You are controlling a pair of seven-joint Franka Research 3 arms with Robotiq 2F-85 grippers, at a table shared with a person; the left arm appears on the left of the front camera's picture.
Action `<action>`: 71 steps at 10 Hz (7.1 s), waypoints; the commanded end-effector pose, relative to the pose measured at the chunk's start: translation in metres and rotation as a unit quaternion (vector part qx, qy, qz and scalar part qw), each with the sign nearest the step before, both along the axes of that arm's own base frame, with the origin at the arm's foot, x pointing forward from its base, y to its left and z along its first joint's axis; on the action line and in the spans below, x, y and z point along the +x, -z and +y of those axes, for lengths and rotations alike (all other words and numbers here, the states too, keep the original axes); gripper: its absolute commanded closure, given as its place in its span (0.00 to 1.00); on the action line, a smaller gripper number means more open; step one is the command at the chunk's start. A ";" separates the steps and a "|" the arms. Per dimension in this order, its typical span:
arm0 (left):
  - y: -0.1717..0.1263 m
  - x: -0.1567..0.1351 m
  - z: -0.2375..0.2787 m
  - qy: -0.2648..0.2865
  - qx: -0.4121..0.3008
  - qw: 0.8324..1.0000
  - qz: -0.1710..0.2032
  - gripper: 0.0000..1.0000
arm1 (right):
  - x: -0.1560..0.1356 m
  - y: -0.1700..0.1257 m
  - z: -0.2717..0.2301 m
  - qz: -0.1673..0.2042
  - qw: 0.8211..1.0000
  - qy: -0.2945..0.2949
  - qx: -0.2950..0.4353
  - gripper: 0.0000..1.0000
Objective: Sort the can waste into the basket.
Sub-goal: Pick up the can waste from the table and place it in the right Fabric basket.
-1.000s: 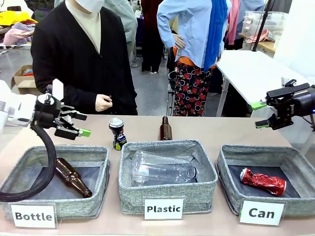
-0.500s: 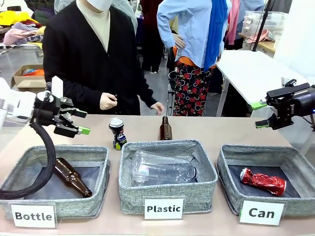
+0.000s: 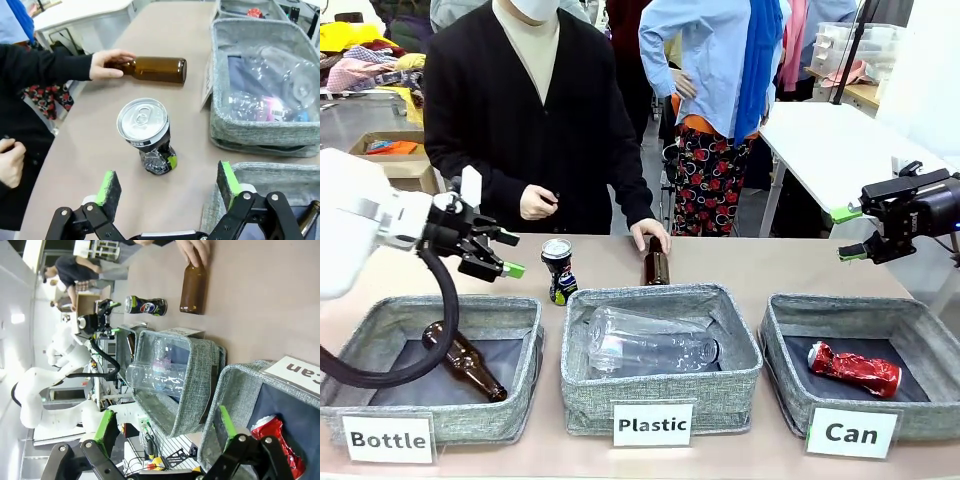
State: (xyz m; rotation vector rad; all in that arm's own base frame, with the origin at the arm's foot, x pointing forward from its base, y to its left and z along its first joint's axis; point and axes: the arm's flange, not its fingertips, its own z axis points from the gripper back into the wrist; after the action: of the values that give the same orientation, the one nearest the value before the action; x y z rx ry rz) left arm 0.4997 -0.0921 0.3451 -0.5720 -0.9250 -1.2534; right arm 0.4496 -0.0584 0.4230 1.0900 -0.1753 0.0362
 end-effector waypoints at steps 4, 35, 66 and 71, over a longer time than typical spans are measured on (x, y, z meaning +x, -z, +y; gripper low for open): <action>0.017 0.037 -0.006 0.009 0.024 0.999 0.040 0.00 | -0.001 -0.003 -0.002 -0.008 1.000 -0.007 0.002 0.00; -0.084 -0.099 0.204 -0.017 -0.071 0.997 0.019 0.00 | -0.001 -0.003 -0.002 -0.008 1.000 -0.007 0.002 0.00; 0.053 0.077 -0.074 0.063 -0.054 0.990 0.118 0.00 | -0.001 -0.003 -0.002 -0.008 1.000 -0.007 0.002 0.00; 0.056 0.077 -0.076 0.084 -0.062 0.988 0.113 0.96 | -0.001 -0.003 -0.002 -0.008 1.000 -0.007 0.002 0.00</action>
State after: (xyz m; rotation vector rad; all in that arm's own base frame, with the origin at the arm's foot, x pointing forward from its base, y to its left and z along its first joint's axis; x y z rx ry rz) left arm 0.5729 -0.1664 0.2900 -0.8658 -0.7448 -1.2449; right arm 0.4494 -0.0583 0.4233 1.0907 -0.1746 0.0372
